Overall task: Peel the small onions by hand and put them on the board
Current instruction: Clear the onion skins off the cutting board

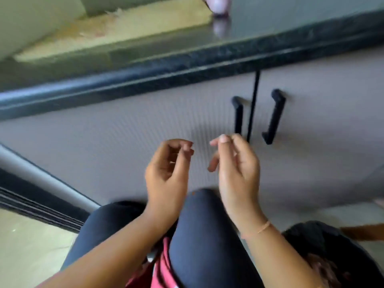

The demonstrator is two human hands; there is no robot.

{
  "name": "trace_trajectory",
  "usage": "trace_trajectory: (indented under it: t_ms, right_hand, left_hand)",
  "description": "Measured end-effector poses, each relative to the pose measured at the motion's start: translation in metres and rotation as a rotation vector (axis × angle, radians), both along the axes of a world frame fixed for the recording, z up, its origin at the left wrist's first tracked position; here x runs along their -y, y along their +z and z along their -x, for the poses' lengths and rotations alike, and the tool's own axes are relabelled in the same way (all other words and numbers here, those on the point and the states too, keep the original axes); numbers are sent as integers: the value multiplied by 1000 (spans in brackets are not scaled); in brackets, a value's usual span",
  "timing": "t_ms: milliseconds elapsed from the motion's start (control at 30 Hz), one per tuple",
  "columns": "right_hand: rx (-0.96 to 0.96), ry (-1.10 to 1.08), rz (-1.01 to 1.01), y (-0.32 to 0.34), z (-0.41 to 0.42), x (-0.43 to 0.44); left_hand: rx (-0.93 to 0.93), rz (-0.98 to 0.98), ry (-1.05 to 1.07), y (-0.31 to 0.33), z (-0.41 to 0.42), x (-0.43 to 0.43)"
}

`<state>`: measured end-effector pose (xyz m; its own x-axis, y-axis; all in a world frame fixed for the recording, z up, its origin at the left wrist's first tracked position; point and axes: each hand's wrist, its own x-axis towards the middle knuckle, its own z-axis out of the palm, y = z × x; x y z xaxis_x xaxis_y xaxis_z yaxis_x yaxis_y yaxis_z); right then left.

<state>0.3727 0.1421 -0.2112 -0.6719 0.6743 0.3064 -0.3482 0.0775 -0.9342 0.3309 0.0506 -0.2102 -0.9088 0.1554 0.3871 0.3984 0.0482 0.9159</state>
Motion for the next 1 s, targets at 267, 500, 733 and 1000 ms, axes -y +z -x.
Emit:
trace_trajectory:
  t_ms: [267, 500, 733, 1000]
  right_hand:
    - [-341, 5, -672, 117, 57, 38]
    - [123, -131, -1113, 191, 125, 15]
    - [781, 376, -1209, 207, 175, 7]
    - [559, 429, -1098, 214, 262, 16]
  left_hand:
    - [-748, -21, 249, 126, 47, 65]
    - [-596, 550, 353, 198, 152, 100]
    - [-112, 1179, 288, 194, 248, 136]
    - [-146, 1187, 245, 180, 270, 133]
